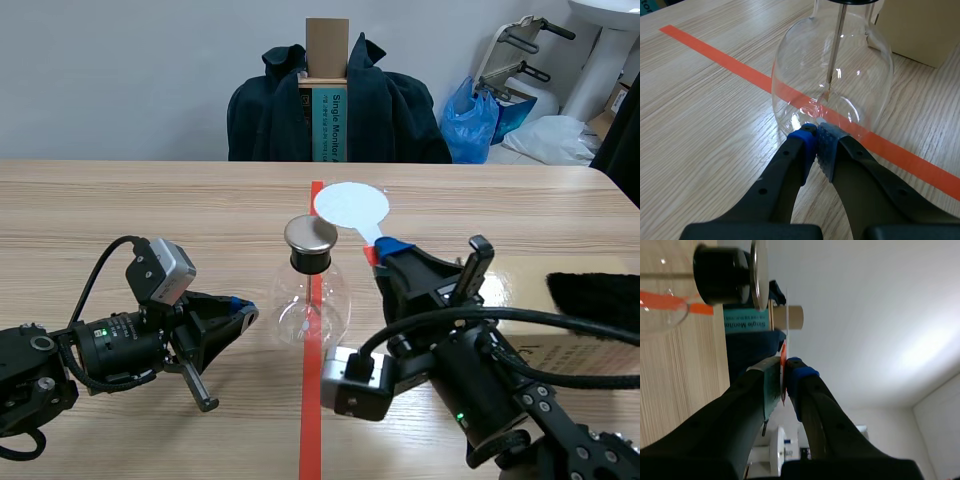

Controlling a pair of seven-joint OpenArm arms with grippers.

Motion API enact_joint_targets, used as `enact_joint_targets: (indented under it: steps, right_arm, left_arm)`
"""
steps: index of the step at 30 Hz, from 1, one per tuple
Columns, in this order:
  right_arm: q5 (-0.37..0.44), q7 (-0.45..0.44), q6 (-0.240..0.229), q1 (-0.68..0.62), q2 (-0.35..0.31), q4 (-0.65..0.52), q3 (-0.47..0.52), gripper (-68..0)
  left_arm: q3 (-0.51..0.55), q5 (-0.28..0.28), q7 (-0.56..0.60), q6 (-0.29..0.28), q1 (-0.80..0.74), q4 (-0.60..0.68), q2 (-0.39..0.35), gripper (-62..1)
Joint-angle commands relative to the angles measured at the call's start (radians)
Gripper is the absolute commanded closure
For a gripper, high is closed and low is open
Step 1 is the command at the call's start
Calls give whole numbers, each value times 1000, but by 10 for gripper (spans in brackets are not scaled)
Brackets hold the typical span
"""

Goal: Do the electroscope experiment.
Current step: 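Move the plate toward and away from the electroscope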

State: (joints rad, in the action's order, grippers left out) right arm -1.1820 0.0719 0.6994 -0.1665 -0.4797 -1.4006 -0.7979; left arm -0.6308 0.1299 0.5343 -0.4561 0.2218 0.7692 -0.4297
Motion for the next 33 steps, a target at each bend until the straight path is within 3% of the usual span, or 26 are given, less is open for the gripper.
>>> enact_joint_targets:
  steps: [1, 6, 17, 26, 33]
  right_arm:
    - [-5, -22, 14, 13, -13, -14, 6, -7]
    - [-5, -95, 14, 13, -13, -14, -3, -7]
    - [-12, -123, 14, 11, -13, -15, -27, -6]
    - [-13, -115, 14, 11, -13, -15, -26, -7]
    - [-19, -55, 14, 12, -13, -15, -18, -7]
  left_arm:
    - [2, 6, 15, 1, 11, 21, 2, -27]
    - [2, 6, 15, 1, 11, 21, 2, -27]
    - [2, 6, 15, 1, 11, 21, 2, -28]
    - [2, 6, 15, 1, 11, 21, 2, -28]
    - [2, 6, 15, 1, 11, 21, 2, -27]
